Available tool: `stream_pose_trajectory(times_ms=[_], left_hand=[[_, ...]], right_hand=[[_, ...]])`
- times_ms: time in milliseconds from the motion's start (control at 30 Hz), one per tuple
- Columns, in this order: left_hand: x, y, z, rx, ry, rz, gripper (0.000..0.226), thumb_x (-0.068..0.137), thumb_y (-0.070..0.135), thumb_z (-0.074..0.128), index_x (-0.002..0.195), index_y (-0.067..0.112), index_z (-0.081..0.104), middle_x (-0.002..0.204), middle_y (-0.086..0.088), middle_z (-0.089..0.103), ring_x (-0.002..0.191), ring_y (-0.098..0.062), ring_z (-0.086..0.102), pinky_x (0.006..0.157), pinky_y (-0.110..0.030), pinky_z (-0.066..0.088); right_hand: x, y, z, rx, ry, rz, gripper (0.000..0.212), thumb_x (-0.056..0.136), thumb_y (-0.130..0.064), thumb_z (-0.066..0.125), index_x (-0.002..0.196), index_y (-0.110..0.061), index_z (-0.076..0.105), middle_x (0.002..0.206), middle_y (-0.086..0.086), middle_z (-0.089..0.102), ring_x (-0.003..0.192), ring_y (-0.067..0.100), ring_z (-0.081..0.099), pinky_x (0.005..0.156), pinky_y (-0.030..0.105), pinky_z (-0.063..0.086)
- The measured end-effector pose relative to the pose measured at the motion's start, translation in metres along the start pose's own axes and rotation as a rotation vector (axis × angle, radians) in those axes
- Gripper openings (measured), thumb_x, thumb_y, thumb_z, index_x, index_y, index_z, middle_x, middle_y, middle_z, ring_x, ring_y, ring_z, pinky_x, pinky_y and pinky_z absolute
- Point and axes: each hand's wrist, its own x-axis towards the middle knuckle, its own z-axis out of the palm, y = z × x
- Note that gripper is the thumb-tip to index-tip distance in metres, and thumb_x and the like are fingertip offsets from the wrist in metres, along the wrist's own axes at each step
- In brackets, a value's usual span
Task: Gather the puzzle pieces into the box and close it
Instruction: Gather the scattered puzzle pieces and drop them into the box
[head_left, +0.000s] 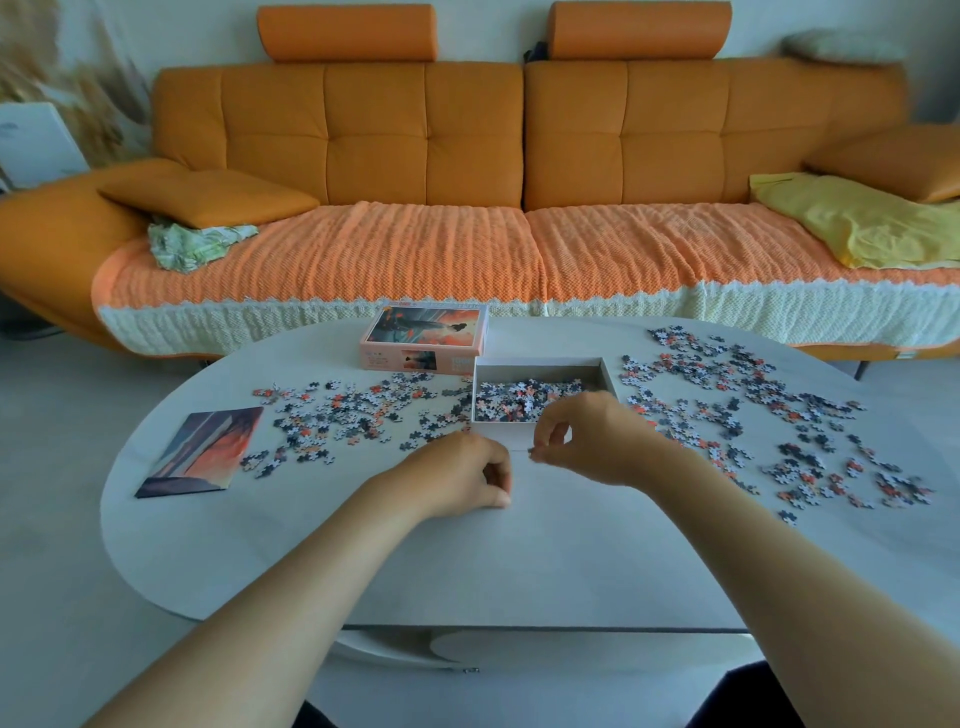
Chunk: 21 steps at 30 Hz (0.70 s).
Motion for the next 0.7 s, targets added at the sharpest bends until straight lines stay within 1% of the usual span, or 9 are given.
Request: stream_pose_trajectory(times_ms=[67,167,233,333,400,467,533,600,700], left_hand=[[0.003,0.003,-0.003,-0.042,0.07,0.018,0.006,0.083,0.028,0.072,0.082,0.028,0.067,0.082,0.017,0.065,0.07,0.004,0.055,0.062,-0.019,0.042],[0.014,0.011,-0.01,-0.14,0.303,0.064,0.006,0.085,0.024,0.071,0.083,0.027,0.066,0.08,0.018,0.063,0.063,0.005,0.051,0.057,-0.014,0.036],[0.025,0.013,-0.014,-0.161,0.467,0.079,0.005,0.086,0.024,0.071,0.085,0.027,0.067,0.081,0.018,0.064,0.065,0.009,0.053,0.057,-0.012,0.036],[0.041,0.011,-0.013,-0.141,0.58,0.047,0.002,0.086,0.029,0.07,0.087,0.029,0.068,0.082,0.019,0.066,0.069,0.003,0.055,0.061,-0.023,0.044],[0.05,0.007,-0.01,-0.043,0.594,0.04,0.005,0.088,0.031,0.069,0.09,0.027,0.072,0.085,0.017,0.066,0.077,-0.004,0.054,0.065,-0.026,0.042],[0.057,0.0,-0.006,0.121,0.581,0.067,0.014,0.092,0.033,0.063,0.095,0.025,0.074,0.094,0.01,0.069,0.089,-0.016,0.054,0.074,-0.03,0.04],[0.061,-0.008,-0.004,0.228,0.491,0.091,0.026,0.098,0.035,0.051,0.1,0.023,0.074,0.105,0.007,0.068,0.097,-0.021,0.053,0.086,-0.036,0.04],[0.06,-0.014,-0.003,0.246,0.398,0.133,0.033,0.101,0.034,0.043,0.105,0.024,0.074,0.113,0.01,0.066,0.104,-0.018,0.052,0.095,-0.035,0.033],[0.054,-0.014,-0.004,0.261,0.368,0.189,0.039,0.099,0.039,0.038,0.108,0.025,0.072,0.114,0.011,0.067,0.108,-0.015,0.055,0.092,-0.027,0.025]], right_hand=[[0.004,0.004,-0.003,0.025,0.141,0.038,0.011,0.082,-0.041,0.07,0.074,-0.033,0.067,0.075,-0.017,0.067,0.074,0.004,0.062,0.066,0.032,0.056],[0.011,0.009,-0.009,-0.014,0.338,0.14,0.01,0.086,-0.037,0.065,0.081,-0.031,0.07,0.075,-0.012,0.067,0.071,0.013,0.062,0.058,0.029,0.051],[0.017,0.013,-0.011,-0.103,0.348,0.182,0.015,0.09,-0.034,0.06,0.089,-0.028,0.073,0.078,-0.007,0.069,0.072,0.018,0.063,0.057,0.03,0.05],[0.024,0.02,-0.007,-0.181,0.285,0.236,0.022,0.093,-0.039,0.056,0.109,-0.033,0.069,0.097,-0.004,0.069,0.084,0.021,0.062,0.066,0.032,0.052],[0.027,0.022,-0.001,-0.21,0.309,0.187,0.024,0.094,-0.036,0.053,0.11,-0.03,0.07,0.103,-0.001,0.066,0.093,0.023,0.06,0.076,0.038,0.053],[0.029,0.02,0.005,-0.225,0.315,0.052,0.026,0.095,-0.032,0.05,0.109,-0.027,0.071,0.108,0.001,0.065,0.102,0.025,0.057,0.085,0.04,0.05],[0.029,0.017,0.012,-0.189,0.209,-0.079,0.029,0.095,-0.035,0.046,0.113,-0.028,0.068,0.116,-0.003,0.064,0.109,0.023,0.056,0.091,0.04,0.047],[0.027,0.015,0.018,-0.141,0.032,-0.109,0.034,0.095,-0.043,0.04,0.122,-0.035,0.058,0.129,-0.012,0.058,0.119,0.016,0.053,0.098,0.04,0.045],[0.026,0.02,0.02,-0.302,-0.067,-0.065,0.049,0.096,-0.052,0.034,0.142,-0.035,0.042,0.152,-0.014,0.037,0.138,0.009,0.036,0.113,0.035,0.03]])
